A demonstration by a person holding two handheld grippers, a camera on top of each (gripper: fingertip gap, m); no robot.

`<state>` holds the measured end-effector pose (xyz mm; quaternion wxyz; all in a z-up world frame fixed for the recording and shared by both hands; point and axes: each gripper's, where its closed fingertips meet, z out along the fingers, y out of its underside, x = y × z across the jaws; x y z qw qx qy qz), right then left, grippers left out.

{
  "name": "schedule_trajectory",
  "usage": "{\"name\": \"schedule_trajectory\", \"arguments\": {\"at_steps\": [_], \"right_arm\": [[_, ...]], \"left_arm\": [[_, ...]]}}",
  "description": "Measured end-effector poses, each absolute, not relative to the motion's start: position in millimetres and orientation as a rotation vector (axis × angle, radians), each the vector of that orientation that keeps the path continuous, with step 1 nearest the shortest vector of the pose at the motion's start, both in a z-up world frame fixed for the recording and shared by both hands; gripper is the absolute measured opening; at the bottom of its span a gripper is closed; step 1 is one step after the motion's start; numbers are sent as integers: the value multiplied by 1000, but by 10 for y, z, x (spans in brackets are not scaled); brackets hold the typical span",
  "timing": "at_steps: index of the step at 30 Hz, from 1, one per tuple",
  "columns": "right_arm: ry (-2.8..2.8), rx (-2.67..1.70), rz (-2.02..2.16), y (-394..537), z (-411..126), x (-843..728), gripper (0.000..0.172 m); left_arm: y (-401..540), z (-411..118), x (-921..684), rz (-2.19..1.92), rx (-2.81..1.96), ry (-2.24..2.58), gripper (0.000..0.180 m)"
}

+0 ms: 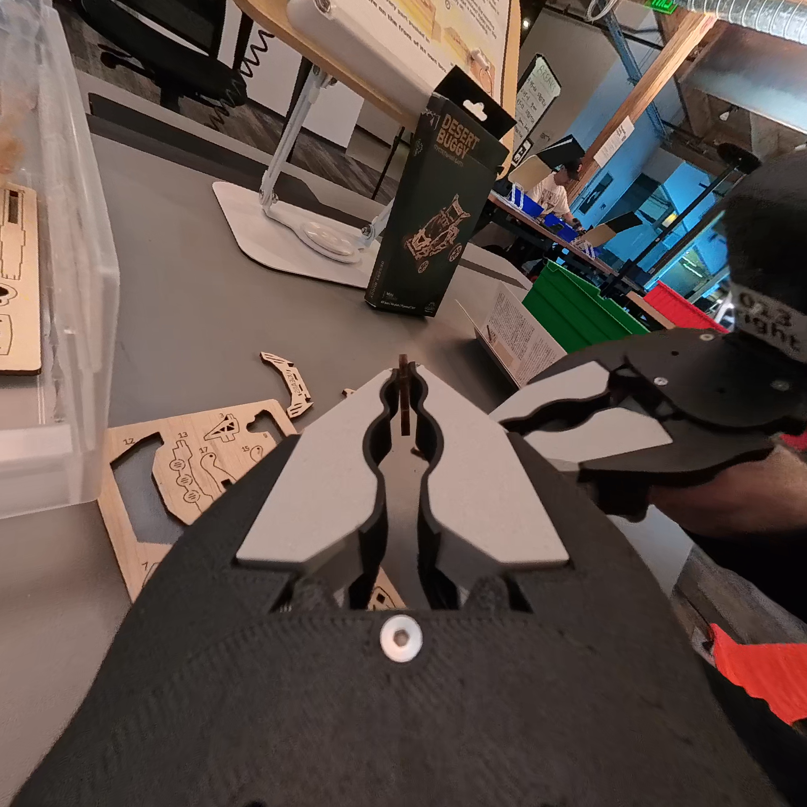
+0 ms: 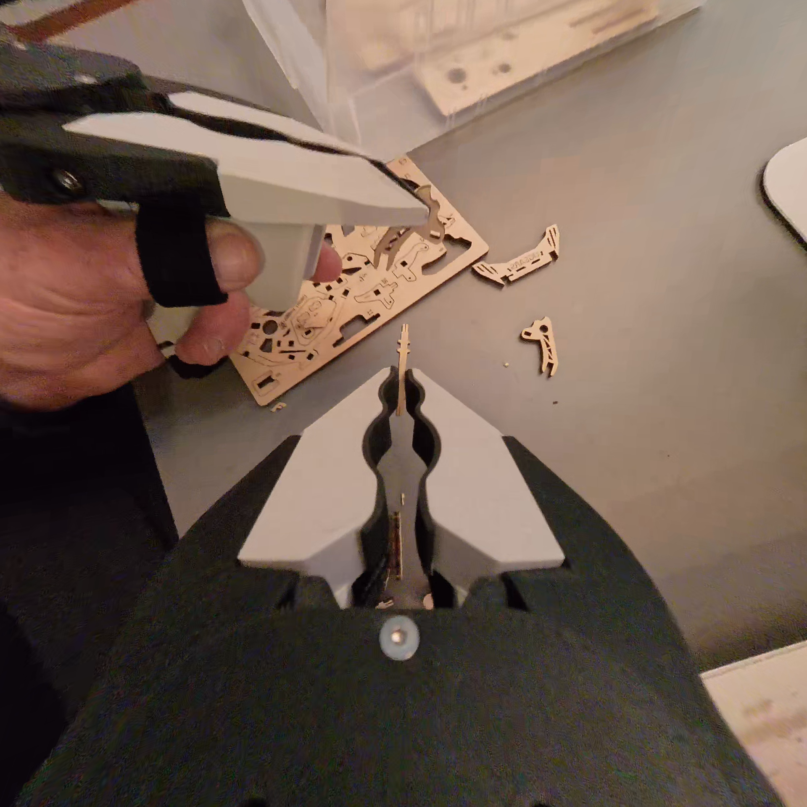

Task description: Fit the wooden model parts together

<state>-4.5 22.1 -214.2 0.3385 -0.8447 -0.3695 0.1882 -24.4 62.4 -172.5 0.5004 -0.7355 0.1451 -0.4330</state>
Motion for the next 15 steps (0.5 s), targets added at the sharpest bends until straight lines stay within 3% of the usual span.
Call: {"name": "schedule_trajectory", "arguments": {"at_steps": [15], "right_arm": [[-885,-2131,535,256,-1841,95,0]], "left_arm": [[547,-1710,-136,-980,-1779,423,1]]}}
